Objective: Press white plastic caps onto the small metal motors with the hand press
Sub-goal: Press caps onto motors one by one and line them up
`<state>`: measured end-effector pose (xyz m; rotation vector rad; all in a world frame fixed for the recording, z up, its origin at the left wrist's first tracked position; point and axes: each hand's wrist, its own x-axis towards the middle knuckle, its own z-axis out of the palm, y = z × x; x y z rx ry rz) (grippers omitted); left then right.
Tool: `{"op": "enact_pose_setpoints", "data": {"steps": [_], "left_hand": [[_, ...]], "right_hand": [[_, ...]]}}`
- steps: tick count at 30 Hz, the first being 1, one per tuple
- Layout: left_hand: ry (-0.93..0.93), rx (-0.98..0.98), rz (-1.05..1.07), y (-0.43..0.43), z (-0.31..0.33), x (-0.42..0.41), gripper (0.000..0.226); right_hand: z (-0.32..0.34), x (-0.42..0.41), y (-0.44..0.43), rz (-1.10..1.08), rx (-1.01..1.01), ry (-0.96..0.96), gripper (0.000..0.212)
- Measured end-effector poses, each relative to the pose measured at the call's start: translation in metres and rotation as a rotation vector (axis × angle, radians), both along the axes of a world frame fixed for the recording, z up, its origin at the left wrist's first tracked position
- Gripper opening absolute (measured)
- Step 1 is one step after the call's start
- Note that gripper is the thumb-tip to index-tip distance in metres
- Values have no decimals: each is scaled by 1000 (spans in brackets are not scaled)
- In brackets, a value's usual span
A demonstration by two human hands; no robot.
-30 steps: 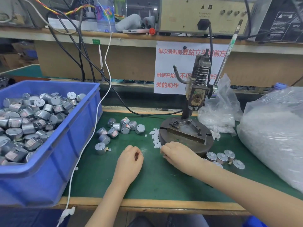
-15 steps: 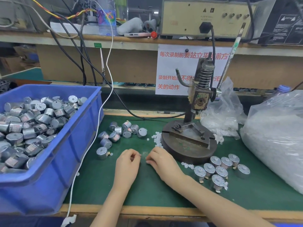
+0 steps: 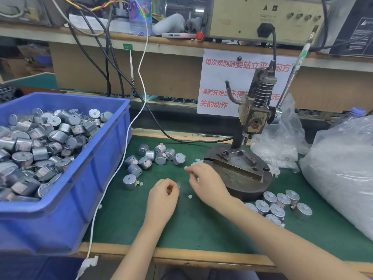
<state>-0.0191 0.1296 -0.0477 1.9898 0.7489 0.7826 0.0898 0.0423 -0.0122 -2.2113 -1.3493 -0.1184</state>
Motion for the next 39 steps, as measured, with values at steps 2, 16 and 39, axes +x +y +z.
{"op": "enact_pose_setpoints", "data": {"steps": [2,16,39], "left_hand": [[25,42,-43,-1,0,0,14],[210,396,-160,-9,-4,1,16],[-50,-28,99,-2,5,-5,19]], "right_hand": [[8,9,18,-33,-11,-23,37],[-5,22,77,-166,-207,-26,35],[-36,-19,5,-48,-63,125,41]]}}
